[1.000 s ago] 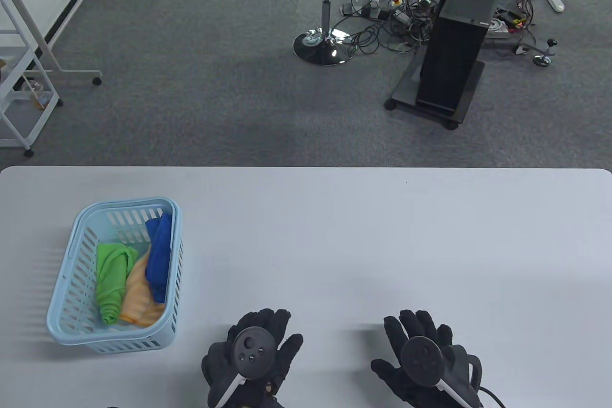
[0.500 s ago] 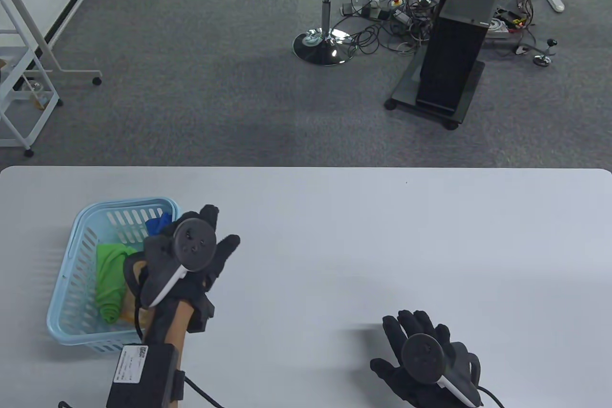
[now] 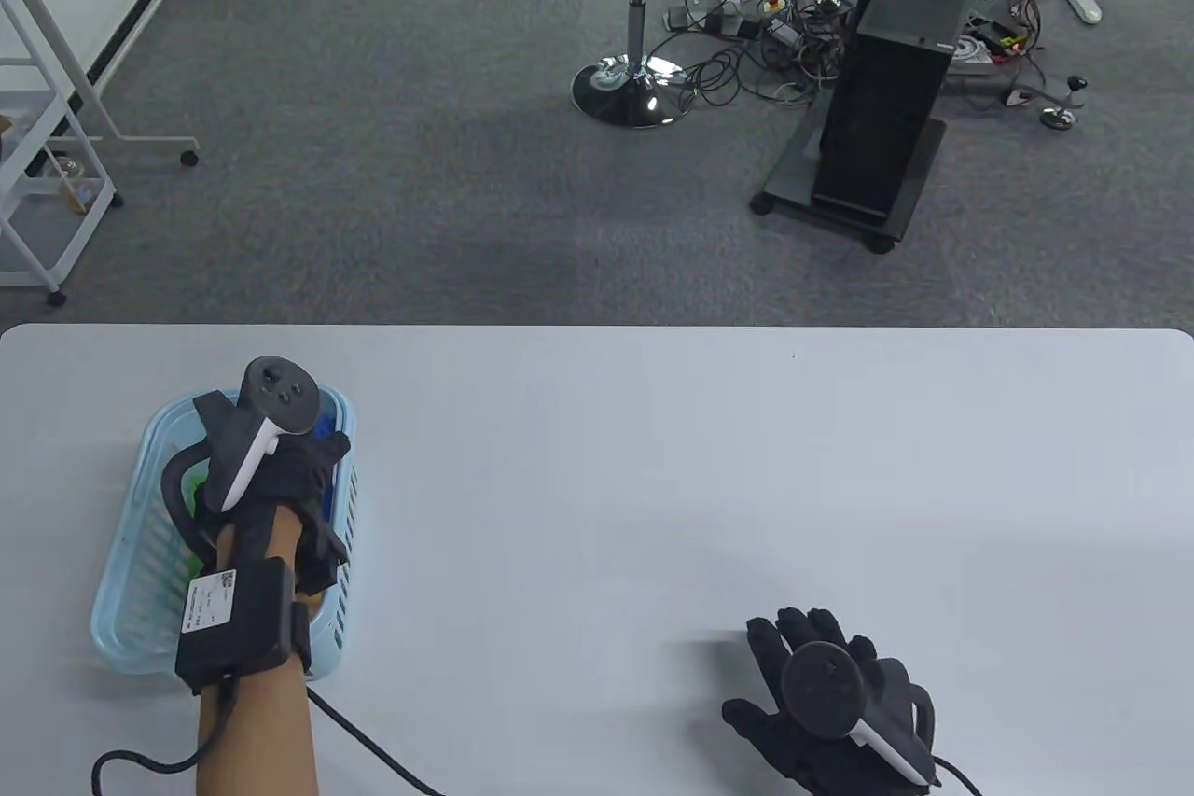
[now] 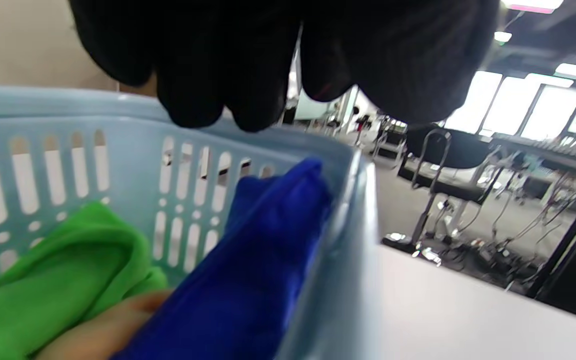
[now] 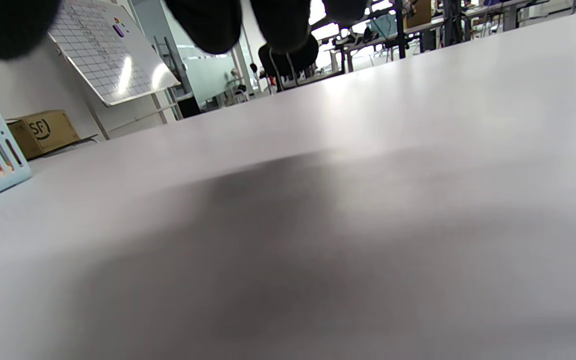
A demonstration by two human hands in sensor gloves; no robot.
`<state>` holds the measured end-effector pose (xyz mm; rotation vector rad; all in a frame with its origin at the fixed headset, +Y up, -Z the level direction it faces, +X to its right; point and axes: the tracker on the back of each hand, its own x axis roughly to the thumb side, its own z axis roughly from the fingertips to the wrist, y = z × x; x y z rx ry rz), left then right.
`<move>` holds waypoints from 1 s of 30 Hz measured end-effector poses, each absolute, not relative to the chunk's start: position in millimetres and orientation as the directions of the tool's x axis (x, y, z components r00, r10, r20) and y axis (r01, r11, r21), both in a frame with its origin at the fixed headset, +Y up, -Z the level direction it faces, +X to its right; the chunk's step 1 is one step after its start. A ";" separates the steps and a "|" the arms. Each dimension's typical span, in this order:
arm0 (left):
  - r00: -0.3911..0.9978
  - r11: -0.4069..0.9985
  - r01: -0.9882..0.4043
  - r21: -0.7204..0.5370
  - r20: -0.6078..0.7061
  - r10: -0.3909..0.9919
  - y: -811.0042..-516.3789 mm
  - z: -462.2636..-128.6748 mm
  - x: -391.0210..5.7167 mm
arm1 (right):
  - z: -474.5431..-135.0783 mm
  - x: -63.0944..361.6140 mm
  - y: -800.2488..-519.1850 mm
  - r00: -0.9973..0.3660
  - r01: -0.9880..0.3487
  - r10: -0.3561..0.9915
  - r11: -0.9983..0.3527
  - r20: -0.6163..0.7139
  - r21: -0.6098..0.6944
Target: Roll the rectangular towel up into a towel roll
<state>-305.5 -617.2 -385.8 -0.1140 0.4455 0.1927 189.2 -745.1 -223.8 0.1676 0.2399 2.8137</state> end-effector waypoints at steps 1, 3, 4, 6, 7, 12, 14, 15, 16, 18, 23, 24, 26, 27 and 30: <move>0.882 0.976 -0.201 -0.081 -0.449 0.144 -619.6 -388.2 -307.5 | -224.1 189.4 -745.4 -0.945 -0.296 0.316 -0.937 0.087 0.188; 0.872 0.980 -0.171 -0.106 -0.480 0.100 -623.9 -393.1 -312.1 | -224.6 189.6 -745.9 -0.944 -0.297 0.318 -0.934 0.084 0.196; 0.861 0.980 -0.158 -0.118 -0.503 0.078 -626.0 -395.7 -315.3 | -224.7 189.9 -746.3 -0.945 -0.297 0.318 -0.933 0.078 0.202; 0.854 0.975 -0.173 -0.139 -0.515 0.078 -630.4 -399.6 -320.5 | -225.0 190.4 -747.2 -0.946 -0.296 0.316 -0.932 0.073 0.209; 0.847 0.970 -0.189 -0.155 -0.525 0.081 -633.9 -401.6 -323.4 | -225.4 190.8 -747.9 -0.946 -0.294 0.315 -0.932 0.071 0.212; 0.821 0.933 -0.205 -0.296 -0.571 -0.001 -653.0 -410.4 -332.3 | -225.5 192.2 -748.5 -0.946 -0.298 0.317 -0.928 0.058 0.223; 0.814 0.922 -0.234 -0.309 -0.581 0.011 -659.9 -413.7 -335.9 | -225.4 192.6 -748.5 -0.948 -0.295 0.315 -0.928 0.052 0.227; 0.812 0.914 -0.242 -0.325 -0.583 0.008 -662.9 -414.9 -337.6 | -225.4 192.7 -748.5 -0.948 -0.295 0.314 -0.927 0.051 0.230; 0.807 0.904 -0.260 -0.340 -0.591 0.010 -666.4 -416.1 -339.7 | -225.2 192.6 -748.5 -0.948 -0.294 0.314 -0.927 0.050 0.233; 0.796 0.888 -0.293 -0.353 -0.605 0.022 -672.3 -417.3 -343.4 | -225.2 192.4 -748.9 -0.949 -0.291 0.311 -0.926 0.047 0.241; 0.783 0.851 -0.381 -0.362 -0.616 0.089 -683.5 -418.9 -349.7 | -225.3 192.8 -749.0 -0.952 -0.285 0.304 -0.926 0.039 0.249; 0.782 0.845 -0.399 -0.357 -0.613 0.110 -684.9 -419.1 -350.3 | -225.3 192.9 -748.9 -0.952 -0.286 0.304 -0.925 0.037 0.250; 0.775 0.852 -0.418 -0.316 -0.613 0.153 -685.0 -418.4 -351.8 | -225.4 193.0 -748.8 -0.952 -0.285 0.303 -0.925 0.035 0.252; 0.764 0.872 -0.422 -0.249 -0.616 0.193 -683.3 -417.3 -353.2 | -225.5 193.0 -748.8 -0.953 -0.284 0.302 -0.925 0.034 0.254; 0.744 0.863 -0.461 -0.205 -0.619 0.251 -677.7 -413.3 -354.8 | -225.5 192.9 -748.7 -0.953 -0.284 0.302 -0.924 0.033 0.256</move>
